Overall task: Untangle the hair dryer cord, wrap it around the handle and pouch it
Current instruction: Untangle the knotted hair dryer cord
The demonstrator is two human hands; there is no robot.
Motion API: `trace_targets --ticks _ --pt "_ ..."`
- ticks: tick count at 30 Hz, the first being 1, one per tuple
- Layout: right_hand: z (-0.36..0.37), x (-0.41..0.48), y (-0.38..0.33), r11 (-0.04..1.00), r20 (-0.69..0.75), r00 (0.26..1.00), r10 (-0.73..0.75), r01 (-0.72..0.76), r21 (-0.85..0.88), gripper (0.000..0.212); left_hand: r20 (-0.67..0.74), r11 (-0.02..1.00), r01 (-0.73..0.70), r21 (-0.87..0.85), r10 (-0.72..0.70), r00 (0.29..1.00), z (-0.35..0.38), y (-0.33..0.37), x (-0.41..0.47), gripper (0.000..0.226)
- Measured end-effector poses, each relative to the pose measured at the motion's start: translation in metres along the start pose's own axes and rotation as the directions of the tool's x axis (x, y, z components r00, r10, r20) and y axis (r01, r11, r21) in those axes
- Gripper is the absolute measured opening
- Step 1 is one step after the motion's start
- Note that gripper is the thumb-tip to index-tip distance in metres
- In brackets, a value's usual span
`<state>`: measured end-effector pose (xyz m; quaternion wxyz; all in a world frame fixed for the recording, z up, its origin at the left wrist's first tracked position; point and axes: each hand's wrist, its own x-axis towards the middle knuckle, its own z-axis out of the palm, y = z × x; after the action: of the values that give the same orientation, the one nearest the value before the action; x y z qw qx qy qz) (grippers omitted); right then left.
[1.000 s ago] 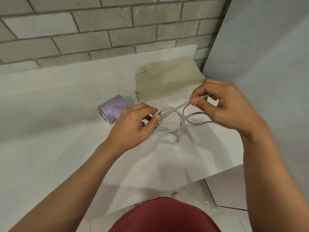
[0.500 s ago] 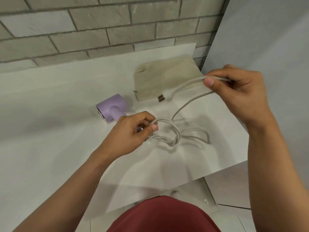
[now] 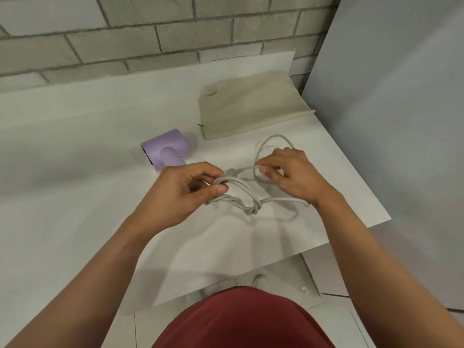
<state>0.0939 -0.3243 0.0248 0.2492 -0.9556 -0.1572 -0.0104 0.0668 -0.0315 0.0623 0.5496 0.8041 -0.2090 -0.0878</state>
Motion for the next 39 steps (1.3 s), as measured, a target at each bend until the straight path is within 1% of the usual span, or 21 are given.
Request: trace_targets --ticks 2,6,7,9,11,12,13,14,16,17,19,21,23,25,26,29,31,33,35,37,39 --pt "0.004 -0.004 0.005 0.999 0.093 0.996 0.008 -0.003 -0.048 0.018 -0.017 1.0 -0.007 -0.015 0.006 1.0 0.0 0.003 0.0 0.011" --pt "0.001 -0.004 0.01 0.976 0.281 0.939 0.2 -0.165 -0.141 0.025 -0.007 1.0 -0.025 0.004 0.025 1.0 0.005 0.004 0.0 0.013" --pt "-0.001 -0.005 0.009 0.971 0.267 0.937 0.224 -0.191 -0.143 0.028 -0.001 0.999 -0.033 0.016 0.033 0.999 0.008 0.003 0.0 0.013" --pt "-0.012 -0.008 0.002 0.981 0.123 0.973 0.193 -0.187 -0.059 0.031 -0.008 0.996 -0.068 0.058 0.069 0.998 0.014 0.002 0.001 0.014" --pt "-0.028 -0.015 -0.012 0.974 -0.021 0.985 0.171 -0.166 0.153 0.021 -0.046 0.986 -0.109 0.122 0.116 0.992 0.022 0.002 0.002 0.017" --pt "-0.037 -0.019 -0.019 0.938 0.014 0.979 0.202 -0.198 0.285 0.018 -0.08 0.981 -0.127 0.148 0.14 0.987 0.027 0.001 0.003 0.018" --pt "-0.045 -0.022 -0.025 0.879 0.123 0.964 0.234 -0.264 0.397 0.023 -0.122 0.976 -0.144 0.166 0.165 0.979 0.031 0.001 0.004 0.018" --pt "-0.051 -0.025 -0.03 0.826 0.262 0.931 0.253 -0.349 0.443 0.03 -0.166 0.969 -0.166 0.18 0.197 0.966 0.036 -0.001 0.005 0.018" --pt "-0.055 -0.03 -0.035 0.802 0.47 0.844 0.258 -0.459 0.382 0.043 -0.247 0.946 -0.236 0.221 0.288 0.925 0.044 -0.005 0.006 0.017" --pt "-0.053 -0.031 -0.036 0.798 0.526 0.812 0.254 -0.483 0.36 0.046 -0.278 0.929 -0.272 0.252 0.338 0.899 0.048 -0.007 0.007 0.019" --pt "-0.048 -0.032 -0.037 0.733 0.561 0.792 0.24 -0.527 0.43 0.041 -0.3 0.886 -0.336 0.32 0.431 0.851 0.053 -0.011 0.009 0.017" --pt "-0.043 -0.032 -0.038 0.642 0.505 0.826 0.249 -0.531 0.553 0.029 -0.271 0.826 -0.389 0.409 0.517 0.812 0.053 -0.016 0.009 0.013" --pt "-0.039 -0.031 -0.036 0.605 0.393 0.88 0.267 -0.47 0.642 0.014 -0.208 0.76 -0.42 0.496 0.574 0.792 0.054 -0.02 0.009 0.012" --pt "-0.036 -0.03 -0.034 0.644 0.266 0.927 0.265 -0.375 0.667 0.008 -0.142 0.724 -0.434 0.536 0.584 0.799 0.056 -0.021 0.006 0.01" --pt "-0.035 -0.03 -0.035 0.676 0.201 0.944 0.263 -0.329 0.659 0.011 -0.114 0.725 -0.434 0.536 0.571 0.813 0.056 -0.021 0.005 0.008" --pt "-0.035 -0.028 -0.036 0.777 0.061 0.967 0.246 -0.234 0.584 0.015 -0.07 0.799 -0.381 0.465 0.462 0.884 0.055 -0.01 0.003 0.013" --pt "-0.036 -0.027 -0.038 0.839 0.034 0.976 0.215 -0.202 0.505 0.012 -0.105 0.883 -0.312 0.35 0.368 0.924 0.053 0.004 0.004 0.02" --pt "-0.036 -0.026 -0.043 0.898 0.007 0.986 0.165 -0.153 0.412 0.013 -0.185 0.963 -0.168 0.212 0.208 0.96 0.05 0.017 0.01 0.025" --pt "-0.036 -0.026 -0.054 0.939 -0.041 0.997 0.072 -0.054 0.34 0.014 -0.195 0.99 -0.02 0.138 0.047 0.98 0.046 0.027 0.021 0.03" --pt "-0.035 -0.025 -0.064 0.948 -0.078 0.997 0.011 0.014 0.317 0.017 -0.124 0.987 0.004 0.161 0.017 0.992 0.042 0.033 0.031 0.027" --pt "-0.034 -0.024 -0.067 0.944 -0.099 0.994 0.056 -0.021 0.328 0.022 -0.099 0.988 0.004 0.156 0.012 0.995 0.039 0.039 0.037 0.018"
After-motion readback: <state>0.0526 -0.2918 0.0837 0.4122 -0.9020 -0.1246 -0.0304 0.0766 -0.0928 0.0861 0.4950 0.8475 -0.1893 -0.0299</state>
